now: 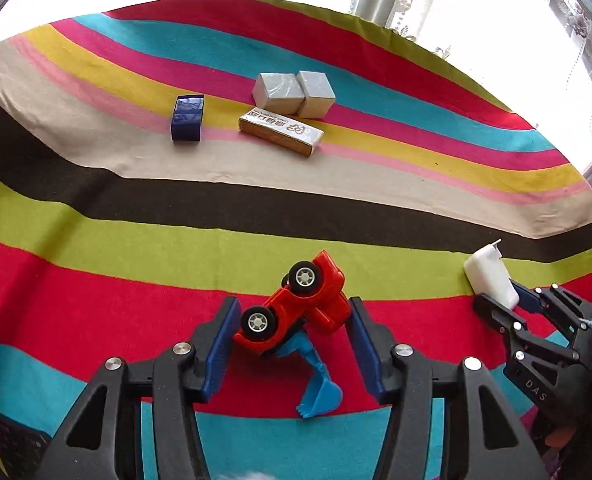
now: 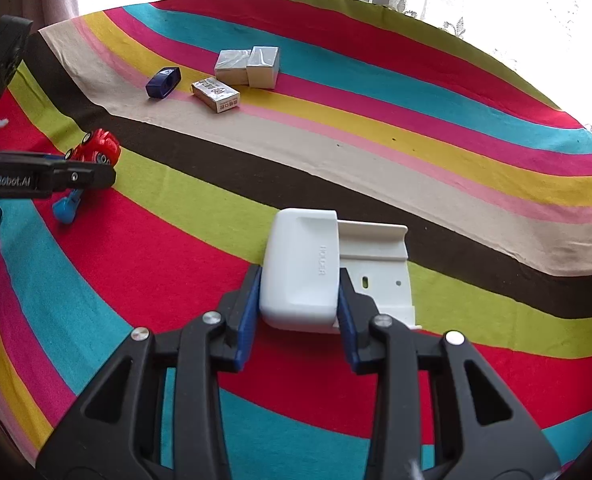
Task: Organize rigid objects
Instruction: 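Carry the holder and toy car over to the storage box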
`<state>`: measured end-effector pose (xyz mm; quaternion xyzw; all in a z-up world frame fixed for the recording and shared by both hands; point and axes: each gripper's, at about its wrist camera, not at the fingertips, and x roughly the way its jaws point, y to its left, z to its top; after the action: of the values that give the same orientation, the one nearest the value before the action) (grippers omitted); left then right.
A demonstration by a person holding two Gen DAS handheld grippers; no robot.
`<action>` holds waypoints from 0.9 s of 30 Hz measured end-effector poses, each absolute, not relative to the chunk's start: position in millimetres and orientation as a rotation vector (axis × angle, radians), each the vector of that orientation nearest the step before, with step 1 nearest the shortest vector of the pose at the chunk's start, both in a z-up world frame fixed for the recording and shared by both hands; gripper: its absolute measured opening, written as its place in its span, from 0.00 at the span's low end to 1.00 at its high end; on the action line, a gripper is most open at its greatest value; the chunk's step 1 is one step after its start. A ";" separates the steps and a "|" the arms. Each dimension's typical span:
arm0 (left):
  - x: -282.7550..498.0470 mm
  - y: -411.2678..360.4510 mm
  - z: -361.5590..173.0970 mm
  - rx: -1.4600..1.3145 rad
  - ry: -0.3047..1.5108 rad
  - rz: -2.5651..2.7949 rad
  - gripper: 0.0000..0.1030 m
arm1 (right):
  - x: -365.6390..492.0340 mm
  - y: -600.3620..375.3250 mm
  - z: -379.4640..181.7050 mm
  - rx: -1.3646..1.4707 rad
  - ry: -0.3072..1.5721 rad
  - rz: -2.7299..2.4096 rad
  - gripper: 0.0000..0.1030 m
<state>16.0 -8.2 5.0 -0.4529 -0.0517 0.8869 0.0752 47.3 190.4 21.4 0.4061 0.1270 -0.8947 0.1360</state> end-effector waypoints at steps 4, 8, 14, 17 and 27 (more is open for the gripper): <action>29.4 -4.6 6.2 -1.317 -0.147 2.706 0.53 | 47.2 190.2 21.4 1.176 0.369 -2.591 0.38; 24.2 -7.4 6.4 -1.295 -0.123 2.719 0.53 | 47.3 190.2 21.5 1.176 0.370 -2.591 0.38; 23.7 -3.3 2.4 -1.295 -0.087 2.738 0.53 | 48.0 189.5 21.4 1.173 0.381 -2.594 0.38; 24.7 -5.1 1.6 -1.290 -0.105 2.739 0.53 | 48.1 189.0 21.0 1.169 0.390 -2.596 0.38; 24.0 -4.4 0.7 -1.291 -0.091 2.744 0.53 | 50.2 183.2 20.5 1.145 0.467 -2.628 0.38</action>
<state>23.9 -4.4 0.7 -0.4249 -0.0299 0.9032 0.0539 50.2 183.2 20.5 0.3915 0.1595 -0.8985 0.1181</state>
